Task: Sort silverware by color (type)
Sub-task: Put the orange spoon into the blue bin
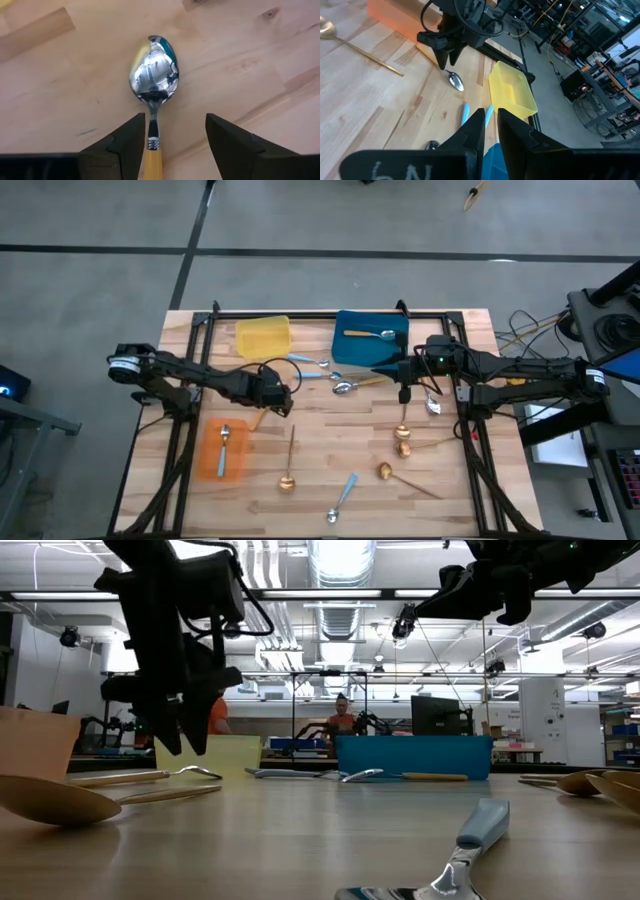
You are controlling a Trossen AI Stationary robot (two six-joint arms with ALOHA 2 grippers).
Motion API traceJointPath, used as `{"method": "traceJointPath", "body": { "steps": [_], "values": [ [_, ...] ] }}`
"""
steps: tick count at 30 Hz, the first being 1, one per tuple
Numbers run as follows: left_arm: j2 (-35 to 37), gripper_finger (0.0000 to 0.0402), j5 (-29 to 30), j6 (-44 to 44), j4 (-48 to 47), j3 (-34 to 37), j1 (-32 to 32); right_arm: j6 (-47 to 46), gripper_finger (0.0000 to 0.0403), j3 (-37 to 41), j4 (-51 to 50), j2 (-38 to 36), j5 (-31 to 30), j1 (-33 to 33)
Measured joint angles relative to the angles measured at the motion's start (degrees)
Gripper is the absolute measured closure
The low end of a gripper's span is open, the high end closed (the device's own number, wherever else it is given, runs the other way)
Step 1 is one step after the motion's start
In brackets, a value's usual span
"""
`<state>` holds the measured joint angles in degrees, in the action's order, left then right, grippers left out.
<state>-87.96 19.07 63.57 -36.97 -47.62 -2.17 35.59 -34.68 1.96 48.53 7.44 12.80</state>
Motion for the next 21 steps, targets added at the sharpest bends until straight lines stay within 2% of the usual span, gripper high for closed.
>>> {"method": "traceJointPath", "body": {
  "steps": [13, 21],
  "values": [
    [0.02, 0.0212, 0.46, 1.46, 6.80, 5.87, 0.00, 0.02, 0.0360, 0.00, 0.00, 0.00, 0.00, 0.00],
    [0.04, 0.0235, 1.39, 1.92, 8.86, 8.03, 0.04, 0.04, 0.0360, 0.00, 0.00, 0.00, 0.00, 0.02]
  ]
}}
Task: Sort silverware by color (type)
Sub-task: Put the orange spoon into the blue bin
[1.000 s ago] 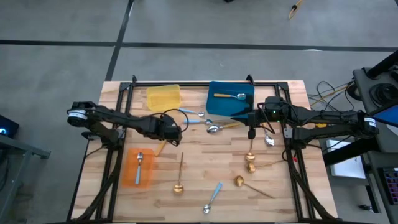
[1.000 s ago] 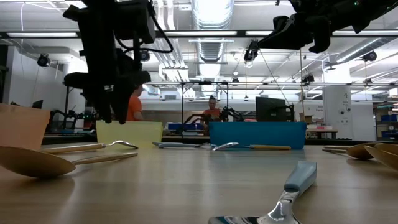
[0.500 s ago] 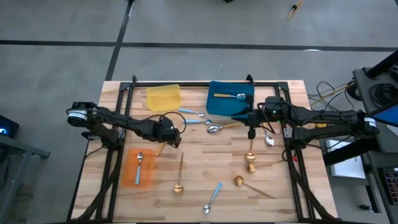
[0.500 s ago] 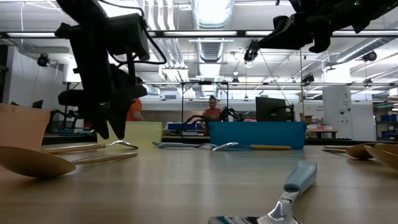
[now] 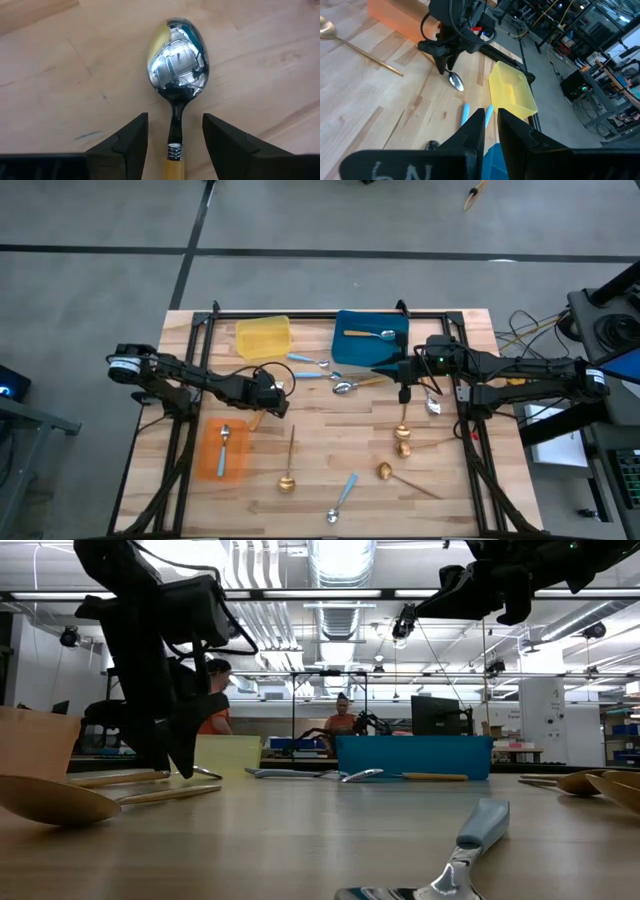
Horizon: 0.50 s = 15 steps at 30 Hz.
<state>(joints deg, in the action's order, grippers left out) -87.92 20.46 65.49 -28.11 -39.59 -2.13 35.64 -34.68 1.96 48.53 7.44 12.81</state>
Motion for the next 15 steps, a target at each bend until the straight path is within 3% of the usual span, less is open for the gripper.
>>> {"method": "traceJointPath", "body": {
  "steps": [15],
  "values": [
    [-0.22, 0.0269, 3.10, 0.00, 0.32, 0.02, 0.00, 0.15, 0.0360, 0.00, 0.02, 0.00, 0.00, -0.01]
  ]
}}
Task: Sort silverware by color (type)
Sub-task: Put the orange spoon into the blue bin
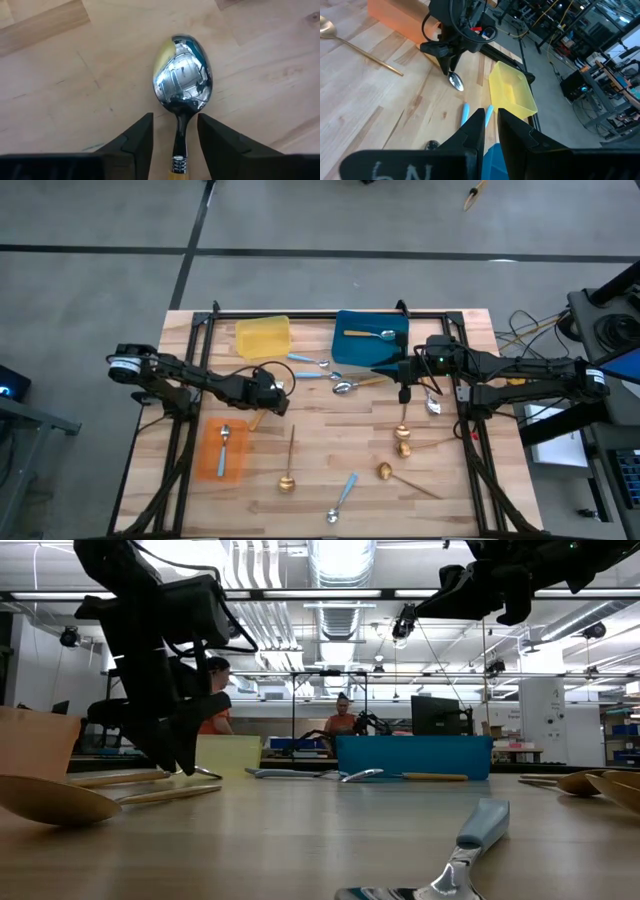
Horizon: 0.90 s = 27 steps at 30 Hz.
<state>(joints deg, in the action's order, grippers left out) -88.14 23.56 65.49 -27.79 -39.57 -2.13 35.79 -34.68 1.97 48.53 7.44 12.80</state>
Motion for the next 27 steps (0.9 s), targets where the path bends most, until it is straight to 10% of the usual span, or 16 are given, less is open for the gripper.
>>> {"method": "traceJointPath", "body": {
  "steps": [13, 27],
  "values": [
    [-3.98, 0.0284, -0.03, -0.02, 0.28, -0.78, -0.20, 0.14, 0.0360, 0.02, 0.00, 0.00, -0.02, 0.00],
    [-3.96, 0.0391, 0.51, 0.92, 0.33, -1.94, -0.22, 0.24, 0.0360, 0.22, -0.03, 0.00, -0.02, 0.00]
  ]
}}
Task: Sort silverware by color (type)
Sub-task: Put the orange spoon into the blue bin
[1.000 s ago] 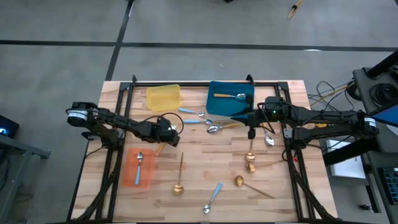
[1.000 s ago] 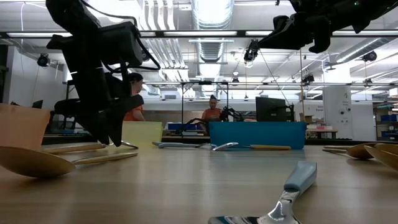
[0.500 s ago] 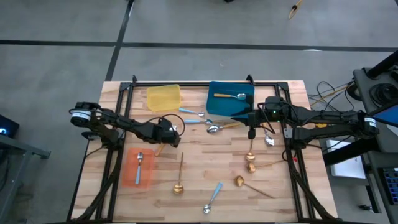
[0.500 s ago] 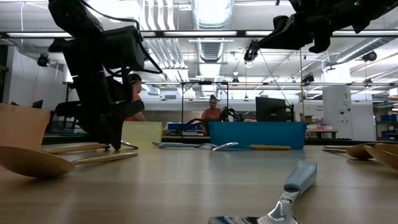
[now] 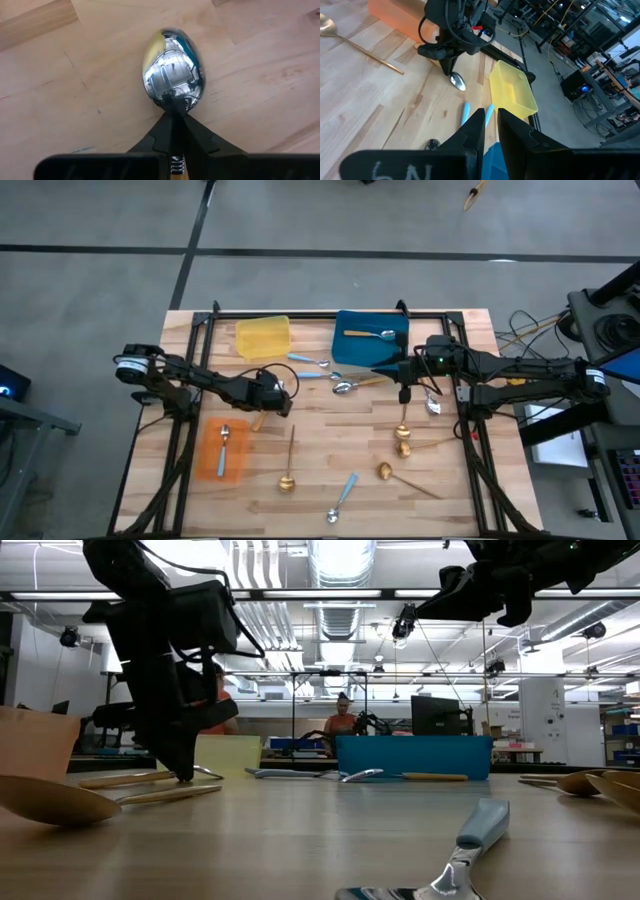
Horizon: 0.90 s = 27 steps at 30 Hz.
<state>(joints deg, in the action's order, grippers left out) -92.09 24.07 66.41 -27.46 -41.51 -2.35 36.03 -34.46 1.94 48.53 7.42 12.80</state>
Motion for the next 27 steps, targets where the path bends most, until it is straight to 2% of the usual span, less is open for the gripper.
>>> {"method": "traceJointPath", "body": {
  "steps": [10, 18, 23, 27],
  "values": [
    [1.56, 0.0398, 0.55, -2.20, -0.03, -2.28, -0.07, 0.00, 0.0360, 0.09, -0.01, 0.00, 0.00, 0.00],
    [4.10, 0.0400, 2.06, -12.23, 2.75, -6.76, -0.27, -0.02, 0.0360, 0.11, 0.01, 0.00, 0.02, 0.00],
    [7.78, 0.0400, 1.98, -27.02, 16.35, -7.65, -0.78, -0.37, 0.0360, 0.14, 0.02, 0.00, 0.28, 0.00],
    [10.28, 0.0400, -5.19, -40.79, 33.42, -7.06, -0.87, -0.21, 0.0360, 0.22, 0.01, 0.00, 2.53, 0.02]
  ]
}}
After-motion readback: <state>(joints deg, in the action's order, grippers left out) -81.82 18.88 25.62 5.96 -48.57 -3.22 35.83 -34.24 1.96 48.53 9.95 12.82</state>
